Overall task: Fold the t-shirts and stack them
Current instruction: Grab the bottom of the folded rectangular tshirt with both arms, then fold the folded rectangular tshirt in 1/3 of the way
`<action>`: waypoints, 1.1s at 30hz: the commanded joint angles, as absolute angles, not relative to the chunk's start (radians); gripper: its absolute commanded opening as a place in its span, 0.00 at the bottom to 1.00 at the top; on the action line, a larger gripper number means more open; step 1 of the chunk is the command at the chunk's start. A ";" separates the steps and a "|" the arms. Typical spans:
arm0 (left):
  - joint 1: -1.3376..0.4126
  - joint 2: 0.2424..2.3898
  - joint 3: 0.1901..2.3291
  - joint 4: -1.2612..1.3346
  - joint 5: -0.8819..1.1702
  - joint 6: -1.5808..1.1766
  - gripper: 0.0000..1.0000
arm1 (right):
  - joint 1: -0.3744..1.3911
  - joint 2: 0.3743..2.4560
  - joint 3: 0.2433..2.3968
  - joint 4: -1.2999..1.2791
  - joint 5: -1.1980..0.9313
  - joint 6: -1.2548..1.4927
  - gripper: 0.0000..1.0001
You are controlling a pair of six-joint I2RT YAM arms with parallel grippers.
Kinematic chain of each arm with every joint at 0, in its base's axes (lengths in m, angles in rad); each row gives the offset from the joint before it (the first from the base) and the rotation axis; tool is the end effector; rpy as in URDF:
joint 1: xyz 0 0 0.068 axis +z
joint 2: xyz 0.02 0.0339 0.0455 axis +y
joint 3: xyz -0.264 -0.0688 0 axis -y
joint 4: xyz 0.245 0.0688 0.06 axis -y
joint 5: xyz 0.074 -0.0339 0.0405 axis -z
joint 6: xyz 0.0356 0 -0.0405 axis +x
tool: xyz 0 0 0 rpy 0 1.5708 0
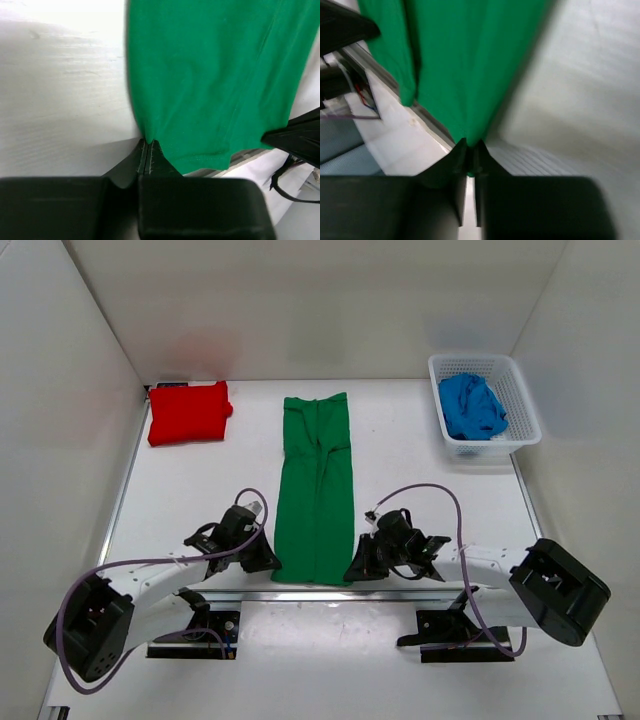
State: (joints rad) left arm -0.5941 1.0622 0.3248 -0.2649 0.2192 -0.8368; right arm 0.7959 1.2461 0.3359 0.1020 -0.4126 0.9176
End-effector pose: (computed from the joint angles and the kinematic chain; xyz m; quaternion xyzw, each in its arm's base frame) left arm 0.1379 -0.1025 0.1321 -0.0850 0.9508 -0.2621 0.1415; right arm 0.1347 0.1580 0.1300 -0.0208 0.9115 0.3998 0.0949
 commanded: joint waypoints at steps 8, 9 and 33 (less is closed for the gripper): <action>-0.716 0.924 0.244 -0.394 0.235 -0.879 0.00 | 0.868 1.213 0.348 0.009 -0.463 0.916 0.01; -0.712 0.901 0.232 -0.397 0.239 -0.882 0.00 | 0.862 1.215 0.353 0.002 -0.475 0.904 0.00; -0.262 1.587 0.908 -0.213 0.498 -0.753 0.00 | 0.325 1.684 0.914 0.006 -0.844 0.675 0.00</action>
State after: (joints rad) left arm -0.2852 1.5387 0.8188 -0.2897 0.4568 -0.7322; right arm 0.3553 1.6211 0.8326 -0.0048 -0.7792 0.7273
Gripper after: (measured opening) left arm 0.028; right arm 0.023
